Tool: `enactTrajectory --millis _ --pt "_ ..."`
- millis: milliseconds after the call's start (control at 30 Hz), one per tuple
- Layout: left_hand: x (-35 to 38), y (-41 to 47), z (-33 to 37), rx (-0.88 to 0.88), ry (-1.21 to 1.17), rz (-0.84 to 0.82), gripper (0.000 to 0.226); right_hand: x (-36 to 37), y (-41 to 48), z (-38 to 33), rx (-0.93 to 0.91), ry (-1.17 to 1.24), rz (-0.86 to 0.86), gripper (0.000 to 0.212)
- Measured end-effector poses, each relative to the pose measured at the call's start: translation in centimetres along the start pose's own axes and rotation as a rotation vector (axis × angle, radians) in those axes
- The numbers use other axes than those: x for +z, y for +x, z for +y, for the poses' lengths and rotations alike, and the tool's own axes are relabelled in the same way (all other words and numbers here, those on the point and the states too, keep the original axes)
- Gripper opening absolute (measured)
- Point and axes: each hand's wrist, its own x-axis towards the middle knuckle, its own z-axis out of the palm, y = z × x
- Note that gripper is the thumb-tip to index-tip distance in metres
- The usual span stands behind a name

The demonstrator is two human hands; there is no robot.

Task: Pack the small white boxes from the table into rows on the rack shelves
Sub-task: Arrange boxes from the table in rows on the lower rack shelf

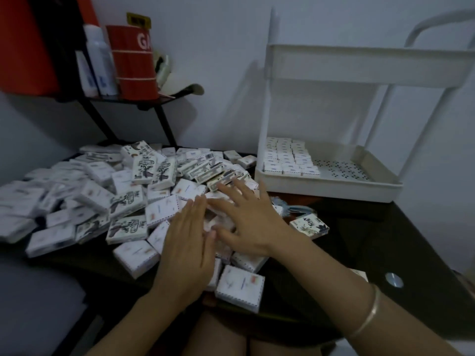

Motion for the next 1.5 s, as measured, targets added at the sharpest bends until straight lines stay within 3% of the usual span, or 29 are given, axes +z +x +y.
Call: enactTrajectory --millis 167,300,567,733,800,900,933,1000,1067,1200,1267,1367,1500 --pt "2.2 0.1 1.0 0.019 0.25 -0.091 0.068 1.7 -0.1 1.9 0.072 -0.074 -0.079 0.059" --pt "4.5 0.8 3.3 0.045 0.1 -0.19 0.063 1.5 -2.6 5.5 0.163 -0.046 -0.073 0.063" --pt "8.0 2.0 7.1 0.036 0.103 -0.178 0.061 1.7 -6.2 10.5 0.345 0.055 -0.09 0.068" --pt "8.2 2.3 8.0 0.007 -0.188 -0.128 0.048 0.6 -7.4 11.2 0.408 0.196 -0.027 0.076" --pt "7.8 2.3 8.1 -0.008 -0.283 -0.105 0.043 -0.2 -7.8 10.2 0.419 0.243 0.108 0.066" --pt "7.0 2.5 8.1 -0.036 -0.372 -0.098 0.043 -1.7 -9.0 7.7 0.33 0.185 0.272 0.022" --pt "6.6 2.6 7.9 -0.037 -0.384 -0.106 0.039 -2.3 -9.5 6.7 0.295 0.175 0.232 0.009" --pt "5.7 3.0 7.5 -0.002 -0.362 -0.123 0.032 -3.2 -10.3 4.9 0.258 0.23 0.048 0.01" --pt "4.7 3.2 7.0 0.069 -0.273 -0.127 0.033 -3.9 -10.9 3.3 0.242 0.277 -0.16 0.023" --pt "2.8 3.8 6.1 0.172 -0.158 -0.179 0.027 -4.3 -11.6 1.6 0.236 0.131 -0.446 0.065" --pt "2.0 4.0 5.5 0.223 -0.101 -0.313 0.02 -4.2 -12.0 1.4 0.266 0.023 -0.488 0.071" --pt "1.4 3.8 5.0 0.273 0.007 -0.427 0.016 -3.9 -12.0 1.5 0.3 -0.038 -0.451 0.062" --pt "1.5 3.7 4.7 0.351 0.195 -0.455 0.045 -4.4 -12.2 3.0 0.378 0.162 -0.421 0.059"
